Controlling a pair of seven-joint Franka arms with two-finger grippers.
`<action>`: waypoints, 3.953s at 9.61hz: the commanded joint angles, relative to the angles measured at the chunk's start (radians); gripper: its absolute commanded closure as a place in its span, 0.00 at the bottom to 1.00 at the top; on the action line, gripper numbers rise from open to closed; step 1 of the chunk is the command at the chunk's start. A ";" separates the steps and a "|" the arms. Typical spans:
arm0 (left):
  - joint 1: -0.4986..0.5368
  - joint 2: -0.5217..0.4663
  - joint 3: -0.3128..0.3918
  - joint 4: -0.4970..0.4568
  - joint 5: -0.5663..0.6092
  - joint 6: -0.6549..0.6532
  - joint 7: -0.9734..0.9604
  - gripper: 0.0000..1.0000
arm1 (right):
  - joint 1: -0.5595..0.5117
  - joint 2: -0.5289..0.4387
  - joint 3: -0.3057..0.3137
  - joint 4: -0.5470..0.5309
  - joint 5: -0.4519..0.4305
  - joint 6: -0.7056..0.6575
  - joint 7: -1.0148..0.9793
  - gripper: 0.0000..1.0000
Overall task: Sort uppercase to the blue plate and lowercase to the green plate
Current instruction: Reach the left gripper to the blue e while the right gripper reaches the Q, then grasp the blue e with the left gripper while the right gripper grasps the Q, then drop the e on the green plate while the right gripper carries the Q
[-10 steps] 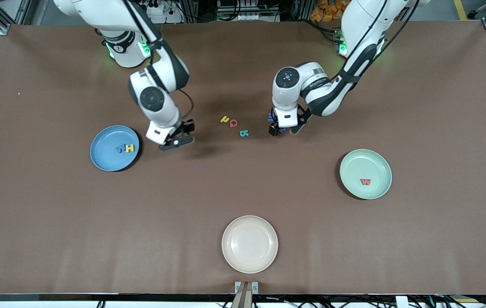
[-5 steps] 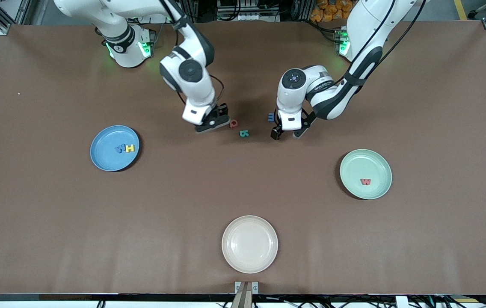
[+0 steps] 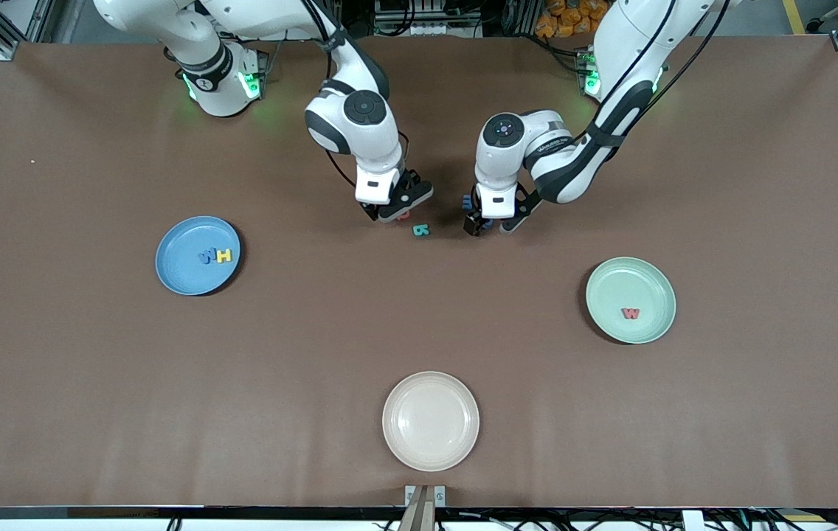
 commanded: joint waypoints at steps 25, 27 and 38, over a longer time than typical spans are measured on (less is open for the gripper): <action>0.512 -0.114 0.000 0.132 0.027 -0.170 0.193 1.00 | 0.023 0.051 -0.014 -0.008 -0.020 0.074 -0.131 0.75; 0.512 -0.094 0.003 0.129 0.032 -0.184 0.207 0.01 | 0.003 0.015 -0.014 0.046 -0.013 -0.049 -0.134 0.77; 0.474 -0.088 -0.189 0.115 -0.008 -0.279 0.164 0.00 | -0.181 -0.194 -0.386 -0.061 -0.007 -0.389 -0.888 0.77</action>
